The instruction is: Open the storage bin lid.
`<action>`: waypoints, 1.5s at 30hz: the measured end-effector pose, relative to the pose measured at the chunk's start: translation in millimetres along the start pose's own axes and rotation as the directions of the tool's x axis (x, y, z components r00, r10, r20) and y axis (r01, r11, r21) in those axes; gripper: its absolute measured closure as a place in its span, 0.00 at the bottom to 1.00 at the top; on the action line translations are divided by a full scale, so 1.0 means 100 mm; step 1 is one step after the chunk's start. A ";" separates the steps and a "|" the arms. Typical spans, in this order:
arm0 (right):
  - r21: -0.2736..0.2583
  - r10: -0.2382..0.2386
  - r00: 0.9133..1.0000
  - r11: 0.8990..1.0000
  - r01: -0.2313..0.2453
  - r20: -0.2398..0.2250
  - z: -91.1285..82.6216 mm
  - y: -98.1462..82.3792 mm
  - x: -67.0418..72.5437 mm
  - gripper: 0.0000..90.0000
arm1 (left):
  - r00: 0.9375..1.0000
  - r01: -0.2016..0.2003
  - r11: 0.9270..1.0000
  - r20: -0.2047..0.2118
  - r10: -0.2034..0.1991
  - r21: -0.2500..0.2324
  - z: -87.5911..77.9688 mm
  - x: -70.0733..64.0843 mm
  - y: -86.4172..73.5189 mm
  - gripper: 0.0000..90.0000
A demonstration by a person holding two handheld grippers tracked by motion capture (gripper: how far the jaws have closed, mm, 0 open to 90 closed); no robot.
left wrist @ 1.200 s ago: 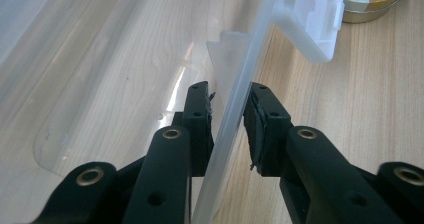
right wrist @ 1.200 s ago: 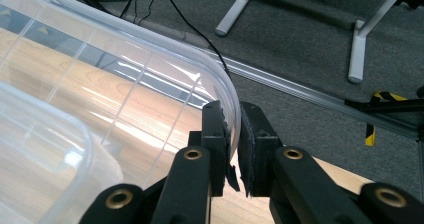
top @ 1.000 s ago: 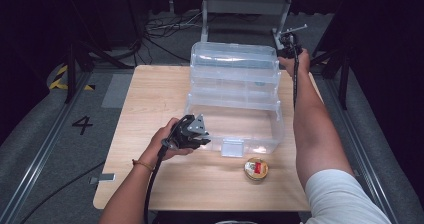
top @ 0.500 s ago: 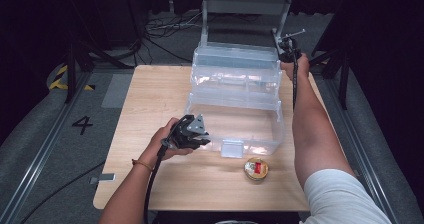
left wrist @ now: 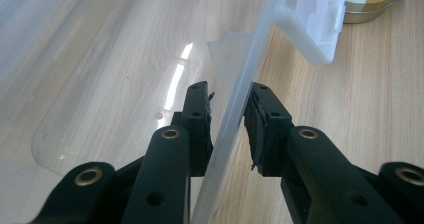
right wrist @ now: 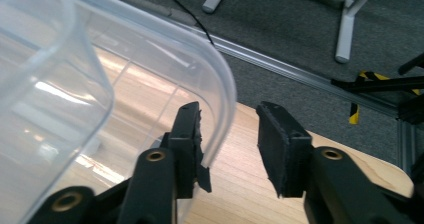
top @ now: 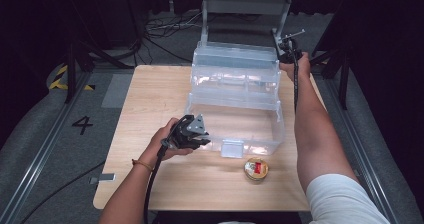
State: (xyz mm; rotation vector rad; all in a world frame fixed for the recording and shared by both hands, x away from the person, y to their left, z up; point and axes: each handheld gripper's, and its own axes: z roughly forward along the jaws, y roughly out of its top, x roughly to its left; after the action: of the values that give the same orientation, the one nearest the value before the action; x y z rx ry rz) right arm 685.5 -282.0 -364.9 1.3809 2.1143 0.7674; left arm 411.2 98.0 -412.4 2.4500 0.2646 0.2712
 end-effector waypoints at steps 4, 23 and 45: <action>-0.010 0.006 1.000 1.000 -0.006 0.013 -0.07 -0.01 -0.04 0.59 | 1.000 0.000 1.000 -0.001 0.000 -0.001 0.00 0.00 0.00 0.81; -0.099 0.004 1.000 0.995 -0.001 0.027 -0.58 -0.23 -0.10 0.42 | 1.000 -0.002 1.000 -0.010 0.002 -0.021 0.00 -0.02 -0.02 0.80; -0.150 -0.095 0.995 0.985 0.089 -0.027 -1.31 -0.75 0.06 0.36 | 1.000 -0.023 1.000 -0.020 0.023 0.006 0.00 -0.02 -0.01 0.80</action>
State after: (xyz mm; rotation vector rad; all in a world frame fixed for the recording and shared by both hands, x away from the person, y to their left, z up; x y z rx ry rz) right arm 546.6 -325.2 -323.3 1.1919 2.0848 0.8966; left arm 409.6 98.0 -413.3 2.4580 0.2464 0.3055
